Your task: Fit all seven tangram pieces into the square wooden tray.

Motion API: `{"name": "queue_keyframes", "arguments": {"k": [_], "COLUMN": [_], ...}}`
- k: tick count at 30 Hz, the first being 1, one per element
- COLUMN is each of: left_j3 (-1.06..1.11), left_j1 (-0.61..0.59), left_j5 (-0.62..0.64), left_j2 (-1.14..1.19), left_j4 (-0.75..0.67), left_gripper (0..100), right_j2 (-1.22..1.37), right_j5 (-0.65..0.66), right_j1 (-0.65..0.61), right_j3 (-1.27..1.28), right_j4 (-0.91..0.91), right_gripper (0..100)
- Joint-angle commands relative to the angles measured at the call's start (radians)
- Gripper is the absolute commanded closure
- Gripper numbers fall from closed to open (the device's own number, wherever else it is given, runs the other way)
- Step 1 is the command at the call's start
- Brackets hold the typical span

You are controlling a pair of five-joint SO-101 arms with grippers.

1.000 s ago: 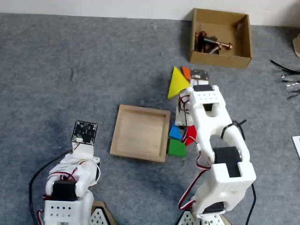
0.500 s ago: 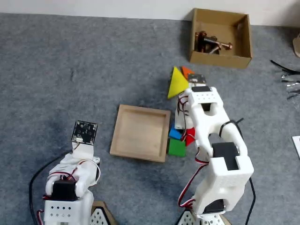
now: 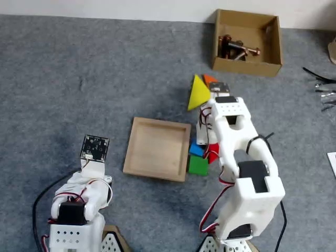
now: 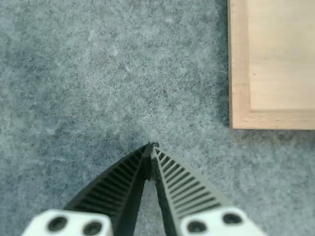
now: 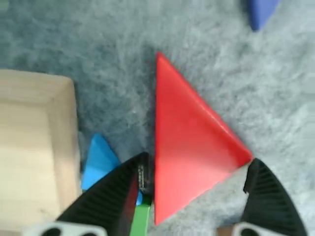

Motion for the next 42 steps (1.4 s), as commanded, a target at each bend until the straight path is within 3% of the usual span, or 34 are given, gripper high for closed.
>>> {"name": "queue_keyframes", "arguments": {"k": [1,42], "left_j3": [0.019,0.019], "left_j1": [-0.01,-0.01], "left_j5": [-0.009,-0.009], "left_j2": [-0.005,-0.005], "left_j4": [0.003,0.003], "left_gripper": [99,99], "right_j2": [-0.07,0.042], "right_j5": [0.021,0.041], "right_j1": [0.013,0.013], "right_j3": [-0.007,-0.008], "right_j4": [-0.061,-0.042], "right_gripper": [70.2,64.5]}}
